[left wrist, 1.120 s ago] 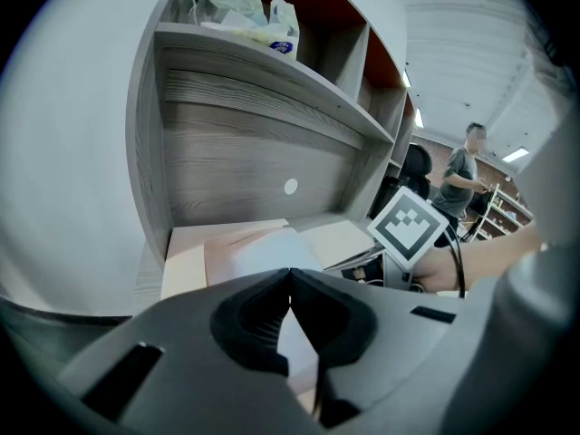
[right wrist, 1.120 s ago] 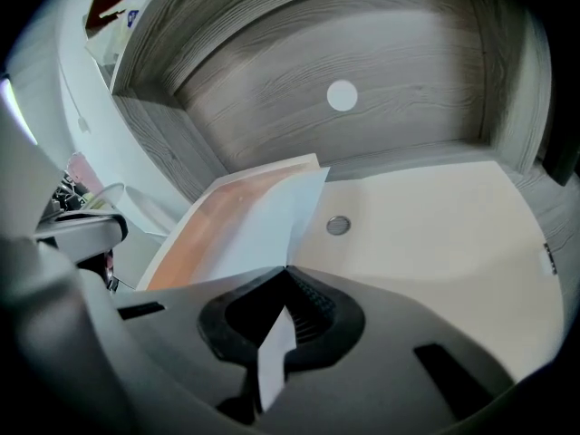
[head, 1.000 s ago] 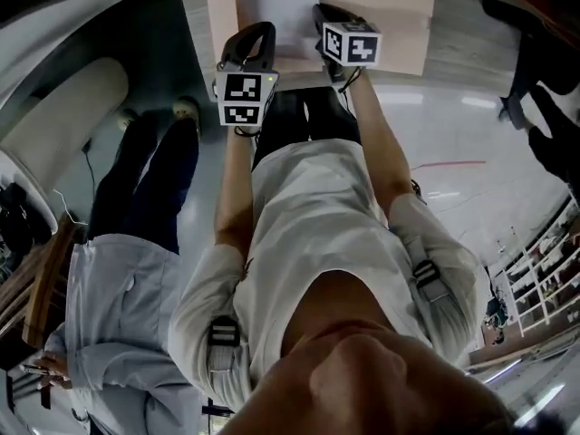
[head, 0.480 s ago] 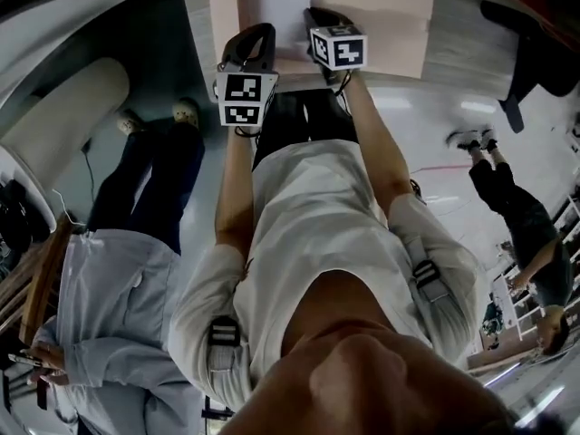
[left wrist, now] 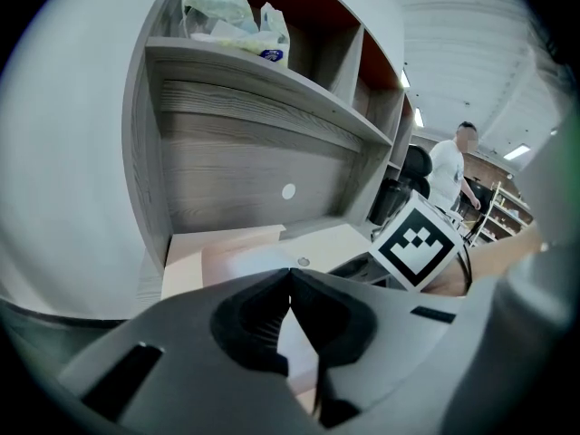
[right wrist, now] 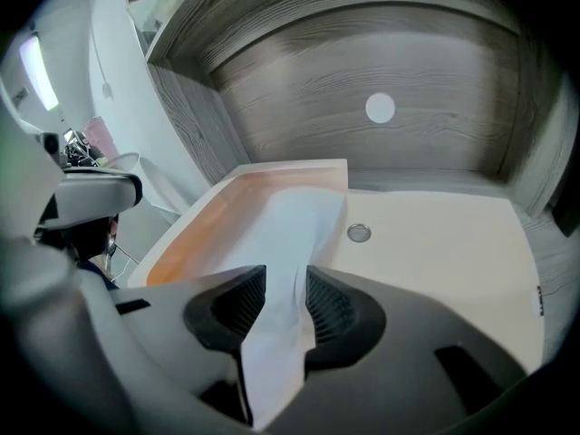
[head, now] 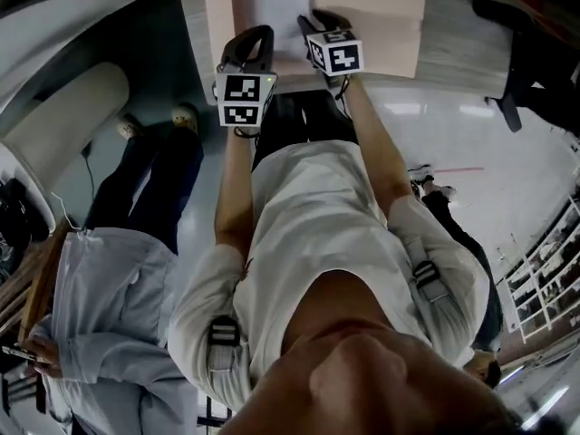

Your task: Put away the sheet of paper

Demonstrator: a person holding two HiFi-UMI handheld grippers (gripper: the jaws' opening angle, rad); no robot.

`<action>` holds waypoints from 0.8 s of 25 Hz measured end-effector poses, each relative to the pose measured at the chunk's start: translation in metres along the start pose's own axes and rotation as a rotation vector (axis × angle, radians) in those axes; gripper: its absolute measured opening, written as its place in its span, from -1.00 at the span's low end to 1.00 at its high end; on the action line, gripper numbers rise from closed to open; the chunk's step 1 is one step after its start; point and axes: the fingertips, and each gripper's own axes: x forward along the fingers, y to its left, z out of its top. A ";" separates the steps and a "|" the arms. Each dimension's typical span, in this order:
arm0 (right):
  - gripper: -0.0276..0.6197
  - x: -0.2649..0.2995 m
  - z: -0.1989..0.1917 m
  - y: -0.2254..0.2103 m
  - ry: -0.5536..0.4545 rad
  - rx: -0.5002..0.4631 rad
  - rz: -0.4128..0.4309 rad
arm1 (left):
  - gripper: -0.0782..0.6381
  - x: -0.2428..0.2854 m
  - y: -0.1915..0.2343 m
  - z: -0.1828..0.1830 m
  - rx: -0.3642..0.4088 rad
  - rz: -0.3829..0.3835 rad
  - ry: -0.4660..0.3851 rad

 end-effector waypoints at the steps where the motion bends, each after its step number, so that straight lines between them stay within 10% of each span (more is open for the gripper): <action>1: -0.44 -0.003 0.000 0.000 -0.002 -0.004 -0.001 | -0.72 -0.001 -0.001 0.001 0.004 0.002 -0.002; 20: -0.51 -0.152 0.063 0.042 -0.282 -0.190 0.054 | -0.72 -0.054 -0.035 0.047 0.038 0.066 -0.122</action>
